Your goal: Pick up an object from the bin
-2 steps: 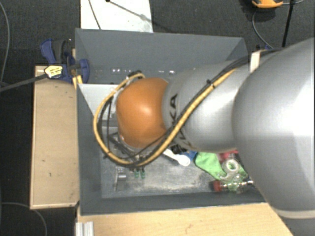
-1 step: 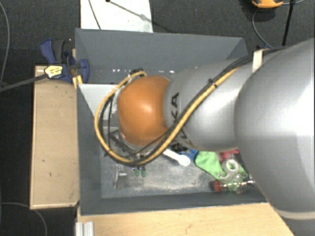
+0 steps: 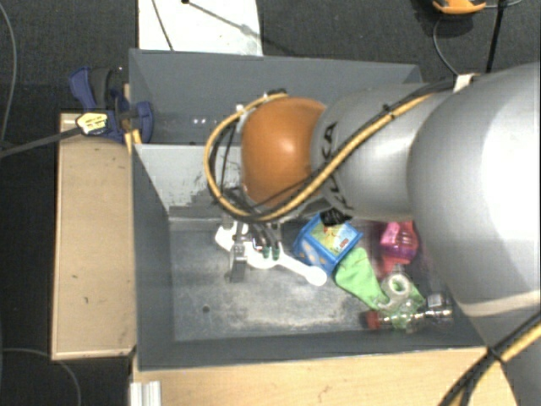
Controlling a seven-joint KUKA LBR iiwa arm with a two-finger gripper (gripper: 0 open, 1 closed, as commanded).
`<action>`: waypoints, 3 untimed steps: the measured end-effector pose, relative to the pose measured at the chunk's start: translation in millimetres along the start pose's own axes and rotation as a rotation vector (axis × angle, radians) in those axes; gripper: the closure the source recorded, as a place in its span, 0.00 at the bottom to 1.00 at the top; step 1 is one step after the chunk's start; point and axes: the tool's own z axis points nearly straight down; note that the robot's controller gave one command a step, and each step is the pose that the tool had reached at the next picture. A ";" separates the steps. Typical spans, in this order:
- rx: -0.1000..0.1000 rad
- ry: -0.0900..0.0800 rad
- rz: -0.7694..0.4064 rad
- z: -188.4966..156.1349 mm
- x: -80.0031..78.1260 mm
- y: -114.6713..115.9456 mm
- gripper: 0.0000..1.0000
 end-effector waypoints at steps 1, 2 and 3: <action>-0.002 0.003 -0.032 -26.2 -10.6 0.1 0.00; -0.002 0.004 0.209 -12.1 -5.6 -42.6 0.00; -0.002 0.004 0.118 25.0 -7.9 -50.0 0.00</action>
Offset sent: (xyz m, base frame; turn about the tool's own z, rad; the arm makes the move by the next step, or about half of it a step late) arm -0.0011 -0.0630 0.0036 0.2715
